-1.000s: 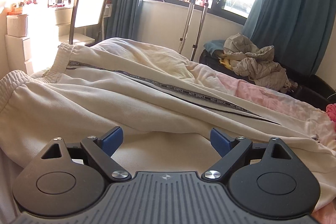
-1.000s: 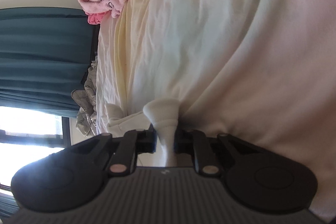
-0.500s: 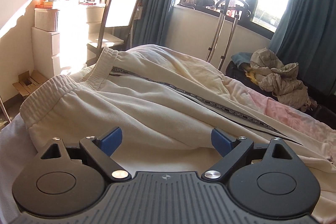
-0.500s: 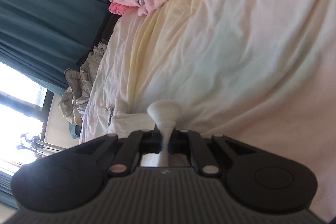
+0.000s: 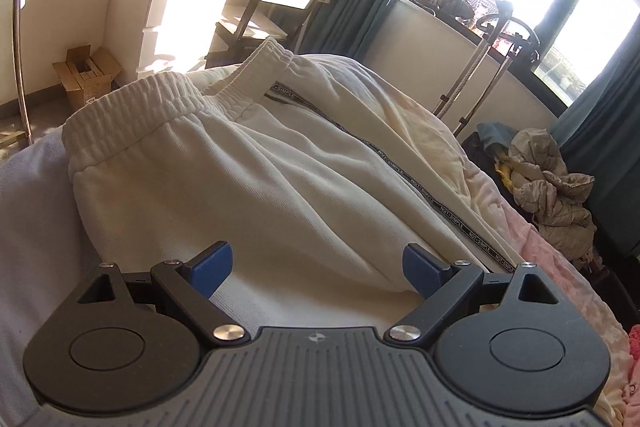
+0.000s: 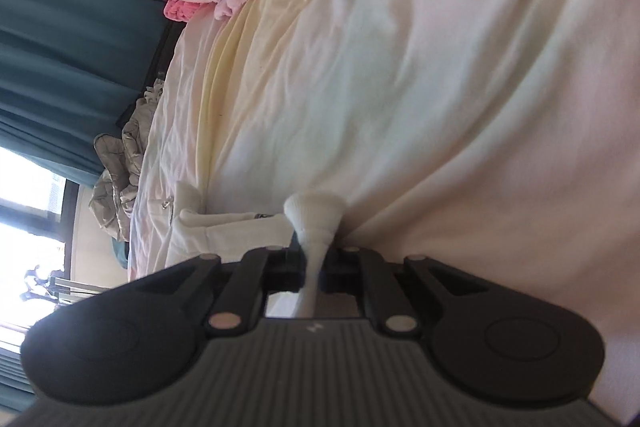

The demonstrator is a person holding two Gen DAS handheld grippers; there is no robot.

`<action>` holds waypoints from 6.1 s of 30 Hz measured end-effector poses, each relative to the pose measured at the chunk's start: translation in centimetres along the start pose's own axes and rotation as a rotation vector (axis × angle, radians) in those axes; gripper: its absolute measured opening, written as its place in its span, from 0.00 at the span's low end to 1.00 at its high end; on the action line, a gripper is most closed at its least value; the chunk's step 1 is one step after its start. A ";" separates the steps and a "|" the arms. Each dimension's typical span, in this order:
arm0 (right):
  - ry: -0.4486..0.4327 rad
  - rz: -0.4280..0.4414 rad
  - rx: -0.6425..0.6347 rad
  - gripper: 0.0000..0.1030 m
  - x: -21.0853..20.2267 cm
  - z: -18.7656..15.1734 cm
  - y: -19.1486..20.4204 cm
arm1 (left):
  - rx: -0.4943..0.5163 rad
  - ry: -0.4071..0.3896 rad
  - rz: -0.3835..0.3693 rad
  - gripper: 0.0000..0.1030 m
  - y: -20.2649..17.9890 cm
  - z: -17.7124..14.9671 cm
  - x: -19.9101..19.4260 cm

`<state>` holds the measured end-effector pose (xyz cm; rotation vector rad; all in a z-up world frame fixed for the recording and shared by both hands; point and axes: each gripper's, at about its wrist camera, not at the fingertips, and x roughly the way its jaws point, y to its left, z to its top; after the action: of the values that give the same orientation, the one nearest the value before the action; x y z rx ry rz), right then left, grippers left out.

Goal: Fold clothes

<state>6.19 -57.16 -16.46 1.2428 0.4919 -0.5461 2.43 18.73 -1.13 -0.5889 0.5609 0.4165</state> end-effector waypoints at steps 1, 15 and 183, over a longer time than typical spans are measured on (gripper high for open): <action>-0.008 -0.007 -0.034 0.10 -0.2 -0.1 0.6 | 0.004 -0.005 0.000 0.91 -0.1 -0.1 -0.1; -0.041 -0.168 -0.308 0.51 -2.1 -1.9 3.5 | 0.009 -0.007 -0.008 0.91 -0.3 -0.5 -0.2; -0.057 0.174 -0.519 0.64 17.4 -2.2 24.7 | -0.360 -0.015 -0.299 0.85 -5.4 15.5 20.0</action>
<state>35.10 -51.48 -9.51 0.7616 0.4367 -0.2790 26.40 28.35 -0.21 -0.9999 0.3759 0.2374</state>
